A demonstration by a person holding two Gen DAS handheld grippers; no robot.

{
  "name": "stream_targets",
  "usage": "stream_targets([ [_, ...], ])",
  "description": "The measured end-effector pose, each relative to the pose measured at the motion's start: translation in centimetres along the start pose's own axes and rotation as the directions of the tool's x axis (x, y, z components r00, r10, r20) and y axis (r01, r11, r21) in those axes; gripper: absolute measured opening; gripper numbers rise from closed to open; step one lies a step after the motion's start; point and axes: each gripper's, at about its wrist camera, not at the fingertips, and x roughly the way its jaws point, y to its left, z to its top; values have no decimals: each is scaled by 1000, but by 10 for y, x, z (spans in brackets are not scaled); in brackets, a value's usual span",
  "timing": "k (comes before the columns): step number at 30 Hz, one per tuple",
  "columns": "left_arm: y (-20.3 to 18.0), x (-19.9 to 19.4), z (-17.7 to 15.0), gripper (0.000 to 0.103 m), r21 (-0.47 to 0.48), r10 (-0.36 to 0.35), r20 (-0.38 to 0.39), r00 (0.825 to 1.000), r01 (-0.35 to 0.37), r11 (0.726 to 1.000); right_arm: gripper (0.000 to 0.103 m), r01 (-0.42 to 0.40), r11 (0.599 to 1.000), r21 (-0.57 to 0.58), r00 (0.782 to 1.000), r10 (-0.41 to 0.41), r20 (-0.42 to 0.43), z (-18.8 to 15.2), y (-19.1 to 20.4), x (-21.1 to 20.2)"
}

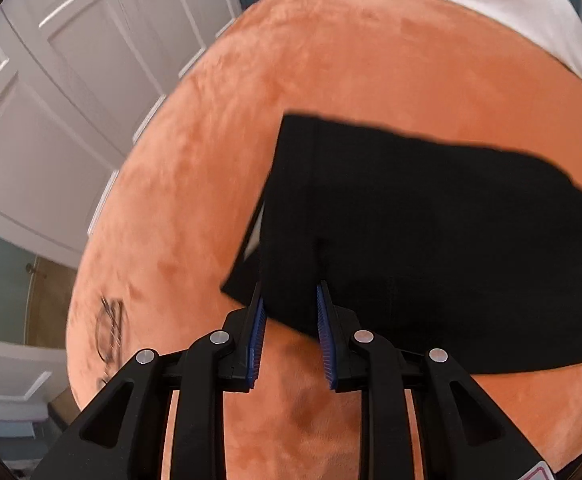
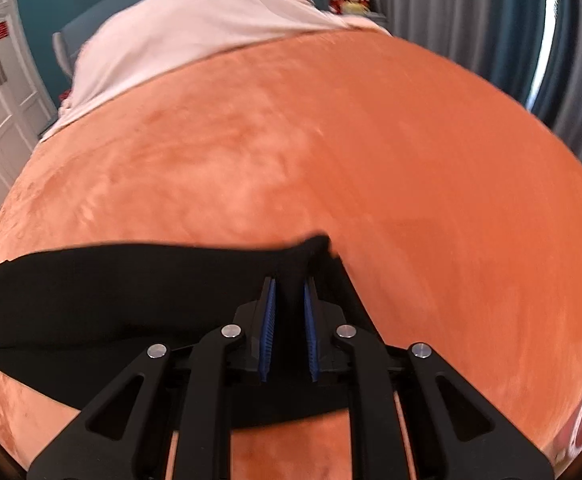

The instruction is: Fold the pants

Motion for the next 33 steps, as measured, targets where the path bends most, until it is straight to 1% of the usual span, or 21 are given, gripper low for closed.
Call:
stream_targets([
  [3,5,-5,-6,28,-63,-18,11,1000,19,998,18,-3,999,41,1000,2,9,-11,-9,-16],
  [4,7,-10,-8,37,-86,-20,8,1000,21,996,24,-7,999,50,1000,6,19,-16,-10,-22],
  [5,9,-16,-10,44,-104,-12,15,1000,14,995,36,-2,998,61,1000,0,29,-19,-12,-30],
  [6,10,-23,-16,64,-115,-16,33,999,20,993,42,0,997,76,999,-3,44,-24,-14,-39],
  [7,10,-34,-21,77,-131,-33,55,998,40,991,47,-10,996,94,998,4,57,-28,-17,-46],
  [9,5,-45,-31,79,-149,-86,87,992,98,984,48,-45,989,144,997,35,73,-36,-20,-58],
  [10,0,-50,-32,86,-163,-137,94,986,151,975,49,-72,983,169,995,60,78,-38,-22,-60],
  [12,-8,-48,-33,88,-197,-211,93,973,226,954,53,-148,961,235,987,130,90,-42,-23,-63],
  [16,-28,-15,-20,88,-305,-354,8,935,339,890,54,-289,880,376,957,268,109,-38,-17,-51],
  [18,-30,7,-14,88,-368,-383,-37,923,343,864,56,-342,833,435,938,328,111,-34,-13,-41],
  [20,-28,27,-13,88,-442,-418,-71,905,347,827,72,-380,770,512,916,390,93,-27,-9,-21],
  [22,-23,42,-14,80,-519,-444,-77,893,344,782,72,-340,746,572,918,396,29,-22,-6,3],
  [23,-20,45,-14,75,-552,-450,-70,890,342,761,57,-302,749,590,925,380,-8,-20,-5,16],
  [24,-19,45,-14,57,-559,-445,-66,893,336,758,40,-276,757,592,932,362,-29,-14,-4,29],
  [25,-18,43,-12,38,-546,-432,-66,900,329,770,1,-266,763,589,934,355,-38,-10,-2,35],
  [26,-16,41,-9,32,-531,-421,-73,904,322,784,3,-264,762,592,937,348,-30,-4,-1,35],
  [27,-13,39,-8,25,-527,-428,-71,901,331,783,3,-299,746,595,934,358,22,2,0,27],
  [28,-6,34,-6,20,-522,-454,-58,889,361,773,3,-370,747,552,920,376,108,11,5,5],
  [30,0,27,-7,20,-494,-463,-57,885,378,783,3,-423,796,434,906,377,191,19,16,-32],
  [31,3,24,-8,20,-466,-445,-62,893,368,804,3,-440,818,372,897,380,225,15,18,-50],
  [33,4,27,-8,20,-421,-410,-83,908,341,841,3,-359,873,330,932,314,183,0,13,-52],
])
